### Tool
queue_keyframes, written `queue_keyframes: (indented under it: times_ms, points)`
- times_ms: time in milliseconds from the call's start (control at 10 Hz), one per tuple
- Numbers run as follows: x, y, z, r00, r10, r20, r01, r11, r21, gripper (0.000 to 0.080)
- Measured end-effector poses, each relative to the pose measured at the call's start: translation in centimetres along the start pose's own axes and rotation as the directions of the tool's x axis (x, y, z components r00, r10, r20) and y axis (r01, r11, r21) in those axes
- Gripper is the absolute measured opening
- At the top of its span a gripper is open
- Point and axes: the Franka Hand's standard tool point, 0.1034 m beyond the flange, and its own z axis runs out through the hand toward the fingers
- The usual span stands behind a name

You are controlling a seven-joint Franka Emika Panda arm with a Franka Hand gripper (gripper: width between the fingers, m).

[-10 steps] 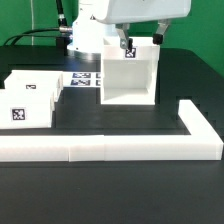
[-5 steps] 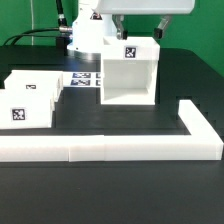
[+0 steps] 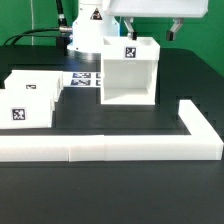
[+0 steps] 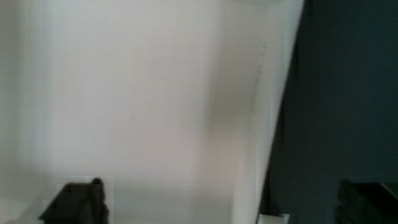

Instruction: Assemble drawer

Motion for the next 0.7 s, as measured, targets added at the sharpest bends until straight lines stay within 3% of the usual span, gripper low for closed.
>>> queue_keyframes:
  times_ms: [400,700]
  points:
    - [-1.3,-1.2,1.4,0.982,0.186,-0.02,-0.185,0.981,0.062,0.065]
    - [-1.8,-1.0,2.0,0.981,0.195,-0.016,-0.193,0.978,0.074,0.0635]
